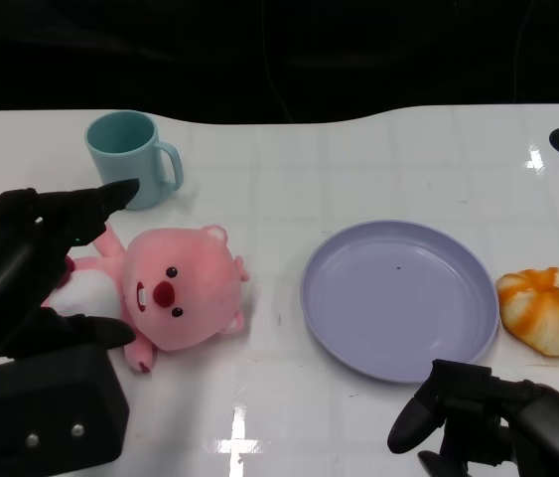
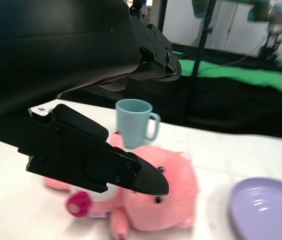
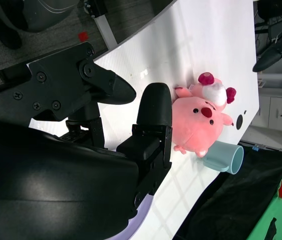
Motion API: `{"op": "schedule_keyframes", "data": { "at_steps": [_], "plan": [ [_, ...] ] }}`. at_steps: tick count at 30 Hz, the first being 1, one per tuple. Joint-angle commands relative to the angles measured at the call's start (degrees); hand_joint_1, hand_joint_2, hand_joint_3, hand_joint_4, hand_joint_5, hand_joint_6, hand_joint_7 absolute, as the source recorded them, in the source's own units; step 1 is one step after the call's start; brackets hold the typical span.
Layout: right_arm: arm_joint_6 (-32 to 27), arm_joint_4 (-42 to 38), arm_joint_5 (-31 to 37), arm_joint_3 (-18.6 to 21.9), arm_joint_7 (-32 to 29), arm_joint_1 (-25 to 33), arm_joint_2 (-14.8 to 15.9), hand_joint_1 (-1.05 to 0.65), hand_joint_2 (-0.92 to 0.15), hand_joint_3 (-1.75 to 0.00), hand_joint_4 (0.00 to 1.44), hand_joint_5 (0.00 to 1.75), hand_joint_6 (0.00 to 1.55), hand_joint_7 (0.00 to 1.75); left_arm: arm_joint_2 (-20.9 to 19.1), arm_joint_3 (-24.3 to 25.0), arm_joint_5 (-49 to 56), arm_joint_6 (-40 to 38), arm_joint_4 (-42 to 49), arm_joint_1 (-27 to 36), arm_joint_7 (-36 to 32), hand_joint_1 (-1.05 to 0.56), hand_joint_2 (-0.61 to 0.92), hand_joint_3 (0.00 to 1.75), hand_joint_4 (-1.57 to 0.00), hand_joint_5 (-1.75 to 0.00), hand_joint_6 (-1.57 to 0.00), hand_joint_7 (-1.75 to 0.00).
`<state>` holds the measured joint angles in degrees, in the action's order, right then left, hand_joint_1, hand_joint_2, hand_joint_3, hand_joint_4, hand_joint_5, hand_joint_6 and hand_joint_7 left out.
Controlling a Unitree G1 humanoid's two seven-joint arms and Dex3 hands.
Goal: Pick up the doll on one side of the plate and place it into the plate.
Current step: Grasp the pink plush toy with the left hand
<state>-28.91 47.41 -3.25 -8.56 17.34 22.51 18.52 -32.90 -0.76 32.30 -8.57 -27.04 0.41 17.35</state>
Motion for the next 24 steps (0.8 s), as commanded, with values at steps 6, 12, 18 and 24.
{"op": "schedule_keyframes", "data": {
  "at_steps": [6,12,18,24],
  "plan": [
    [-0.8,0.8,0.3,0.2,-0.5,-0.1,0.3,-0.16,-0.69,-0.89,0.61,1.66,0.55,1.28,-4.0,-5.5,9.3,-2.0,6.6,-7.4,6.2,-0.71,0.92,0.04,0.00,-0.39,-0.20,-0.02],
    [-1.0,1.2,0.5,0.0,-0.7,0.1,0.2,-0.16,-0.69,-0.90,0.62,1.65,0.56,1.27,-4.1,-10.0,14.1,-0.7,13.7,-11.9,6.7,-0.74,0.92,0.03,0.00,-0.39,-0.22,-0.02],
    [-1.4,1.6,0.3,0.1,-0.7,0.3,0.2,-0.16,-0.68,-0.90,0.62,1.65,0.56,1.26,-2.6,-13.5,16.5,0.1,20.3,-15.8,5.5,-0.73,0.91,0.01,-0.02,-0.40,-0.25,-0.02],
    [-2.4,2.6,0.4,-0.2,-1.0,0.6,0.2,-0.16,-0.69,-0.90,0.61,1.65,0.56,1.26,-1.0,-16.6,17.6,0.3,28.3,-20.3,5.6,-0.74,0.92,0.01,-0.01,-0.42,-0.25,-0.01]
  ]
}}
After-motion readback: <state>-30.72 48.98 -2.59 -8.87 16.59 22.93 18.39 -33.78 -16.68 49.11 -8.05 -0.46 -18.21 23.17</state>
